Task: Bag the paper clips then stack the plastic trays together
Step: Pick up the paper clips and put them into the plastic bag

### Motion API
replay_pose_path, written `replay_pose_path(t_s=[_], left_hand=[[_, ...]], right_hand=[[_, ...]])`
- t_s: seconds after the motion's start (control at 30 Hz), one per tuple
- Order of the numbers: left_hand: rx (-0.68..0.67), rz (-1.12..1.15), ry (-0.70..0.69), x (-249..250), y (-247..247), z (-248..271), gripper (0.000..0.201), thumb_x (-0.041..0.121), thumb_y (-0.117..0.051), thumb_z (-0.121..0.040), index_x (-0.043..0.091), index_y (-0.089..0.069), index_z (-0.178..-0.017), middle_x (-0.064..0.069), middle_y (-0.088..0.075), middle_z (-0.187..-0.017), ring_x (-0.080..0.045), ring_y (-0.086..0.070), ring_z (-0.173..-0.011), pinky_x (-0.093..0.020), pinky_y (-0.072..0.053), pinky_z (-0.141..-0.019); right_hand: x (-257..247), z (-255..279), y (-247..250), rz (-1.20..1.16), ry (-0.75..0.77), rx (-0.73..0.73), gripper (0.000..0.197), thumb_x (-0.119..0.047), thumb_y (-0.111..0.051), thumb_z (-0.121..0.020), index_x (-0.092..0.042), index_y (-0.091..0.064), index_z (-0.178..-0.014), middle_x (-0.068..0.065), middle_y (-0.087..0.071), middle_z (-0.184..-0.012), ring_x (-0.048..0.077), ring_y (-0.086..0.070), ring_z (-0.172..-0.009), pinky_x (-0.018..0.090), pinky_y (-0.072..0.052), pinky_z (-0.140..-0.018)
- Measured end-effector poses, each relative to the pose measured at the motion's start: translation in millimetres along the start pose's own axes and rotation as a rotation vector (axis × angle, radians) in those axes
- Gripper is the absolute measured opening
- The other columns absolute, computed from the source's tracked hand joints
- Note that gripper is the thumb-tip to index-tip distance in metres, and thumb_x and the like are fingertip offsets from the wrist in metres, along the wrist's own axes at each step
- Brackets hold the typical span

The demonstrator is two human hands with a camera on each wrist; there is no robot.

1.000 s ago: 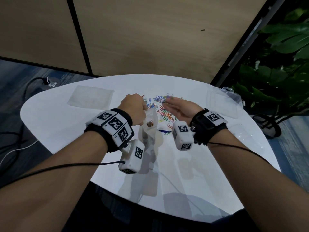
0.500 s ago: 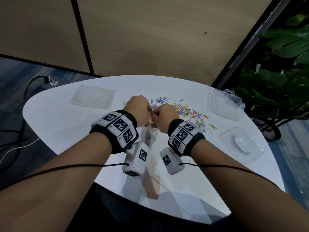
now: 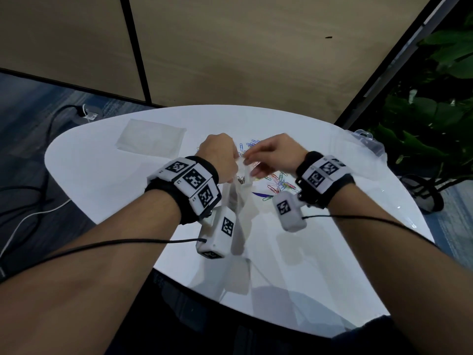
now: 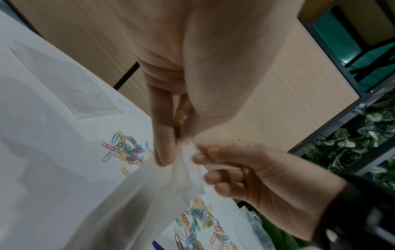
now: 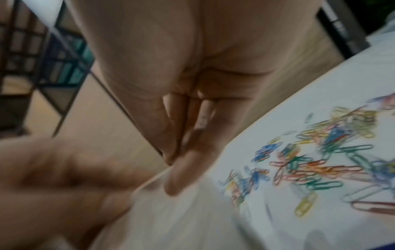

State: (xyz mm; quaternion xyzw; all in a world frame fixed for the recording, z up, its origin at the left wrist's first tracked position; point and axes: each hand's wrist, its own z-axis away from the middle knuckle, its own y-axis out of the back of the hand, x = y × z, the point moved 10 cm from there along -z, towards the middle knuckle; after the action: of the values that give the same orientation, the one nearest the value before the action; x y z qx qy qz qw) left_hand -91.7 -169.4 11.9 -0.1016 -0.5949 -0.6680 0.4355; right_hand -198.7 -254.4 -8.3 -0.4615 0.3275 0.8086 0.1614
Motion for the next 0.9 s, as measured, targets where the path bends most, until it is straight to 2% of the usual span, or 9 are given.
replay_pose_path(t_s=[0.07, 0.13, 0.2, 0.3, 0.43, 0.6, 0.73, 0.83, 0.9], left_hand=[[0.002, -0.016, 0.001, 1.1, 1.0, 0.3, 0.029, -0.005, -0.057, -0.088, 0.003, -0.074, -0.110, -0.017, -0.075, -0.105, -0.035, -0.075, -0.089, -0.042, -0.062, -0.085], [-0.002, -0.023, -0.005, 2.9, 0.3, 2.0, 0.029, -0.002, -0.056, -0.089, 0.004, -0.072, -0.114, -0.017, -0.072, -0.111, -0.036, -0.074, -0.094, -0.042, -0.061, -0.088], [-0.007, -0.039, -0.014, 4.9, -1.5, 2.5, 0.030, 0.001, -0.056, -0.091, 0.004, -0.071, -0.116, -0.017, -0.072, -0.111, -0.034, -0.073, -0.096, -0.041, -0.060, -0.090], [-0.005, -0.062, -0.021, 4.4, -2.6, 1.0, 0.030, 0.001, -0.057, -0.091, 0.005, -0.071, -0.118, -0.017, -0.071, -0.116, -0.033, -0.073, -0.097, -0.041, -0.060, -0.091], [-0.015, -0.078, -0.012, 0.9, -3.8, 0.2, 0.033, -0.002, -0.056, -0.090, 0.007, -0.072, -0.117, -0.014, -0.070, -0.119, -0.033, -0.073, -0.094, -0.041, -0.061, -0.089], [-0.023, -0.120, -0.022, -2.4, -4.9, -0.7, 0.033, -0.003, -0.054, -0.090, 0.007, -0.073, -0.115, -0.014, -0.070, -0.117, -0.031, -0.074, -0.091, -0.041, -0.062, -0.086], [-0.030, -0.119, -0.023, -1.1, -8.8, -2.1, 0.032, -0.004, -0.057, -0.090, 0.007, -0.073, -0.115, -0.014, -0.070, -0.117, -0.031, -0.074, -0.090, -0.041, -0.062, -0.085], [-0.049, -0.136, -0.037, 3.0, -11.6, -1.5, 0.031, -0.003, -0.058, -0.089, 0.007, -0.074, -0.113, -0.014, -0.071, -0.116, -0.030, -0.075, -0.090, -0.041, -0.062, -0.085], [-0.066, -0.164, -0.046, 4.6, -14.6, -1.4, 0.022, -0.003, -0.057, -0.088, 0.006, -0.073, -0.100, -0.013, -0.073, -0.108, -0.031, -0.075, -0.090, -0.043, -0.063, -0.084]], right_hand=[[25.3, -14.0, 45.1, -0.085, -0.041, 0.187, 0.011, -0.003, -0.065, -0.088, -0.010, -0.073, -0.092, 0.019, -0.075, -0.098, 0.025, -0.073, -0.074, 0.032, -0.061, -0.069], [64.9, -25.7, 78.6, 0.275, -0.167, 0.313, 0.015, -0.015, -0.065, -0.091, -0.015, -0.072, -0.104, 0.015, -0.071, -0.116, 0.025, -0.071, -0.092, 0.034, -0.060, -0.082], [106.0, -34.9, 89.8, 0.773, -0.296, 0.268, 0.041, -0.030, -0.062, -0.092, -0.019, -0.059, -0.131, 0.009, -0.057, -0.139, 0.028, -0.056, -0.124, 0.036, -0.045, -0.106], [134.4, -44.7, 81.7, 0.906, -0.277, 0.224, 0.063, -0.038, -0.056, -0.094, -0.018, -0.034, -0.150, 0.010, -0.037, -0.154, 0.030, -0.037, -0.140, 0.038, -0.029, -0.116], [135.2, -67.1, 60.8, 0.973, -0.178, 0.161, 0.062, -0.044, -0.049, -0.096, -0.022, -0.030, -0.151, 0.011, -0.031, -0.156, 0.033, -0.035, -0.140, 0.044, -0.032, -0.114], [103.2, -75.7, 39.6, 1.198, -0.086, 0.199, 0.019, -0.007, -0.058, -0.087, -0.004, -0.067, -0.103, 0.016, -0.065, -0.107, 0.029, -0.061, -0.095, 0.033, -0.053, -0.081], [99.2, -71.5, 48.4, 1.044, -0.107, 0.299, 0.024, -0.001, -0.058, -0.088, -0.008, -0.075, -0.102, 0.013, -0.071, -0.101, 0.028, -0.067, -0.094, 0.031, -0.056, -0.083], [106.3, -57.8, 87.0, 0.670, -0.204, 0.452, 0.013, -0.010, -0.069, -0.085, -0.015, -0.079, -0.093, 0.007, -0.075, -0.096, 0.024, -0.069, -0.091, 0.027, -0.055, -0.088], [119.2, -48.0, 109.6, 0.339, -0.237, 0.493, 0.005, -0.018, -0.079, -0.076, -0.022, -0.078, -0.077, 0.003, -0.077, -0.090, 0.020, -0.072, -0.088, 0.034, -0.056, -0.092]])
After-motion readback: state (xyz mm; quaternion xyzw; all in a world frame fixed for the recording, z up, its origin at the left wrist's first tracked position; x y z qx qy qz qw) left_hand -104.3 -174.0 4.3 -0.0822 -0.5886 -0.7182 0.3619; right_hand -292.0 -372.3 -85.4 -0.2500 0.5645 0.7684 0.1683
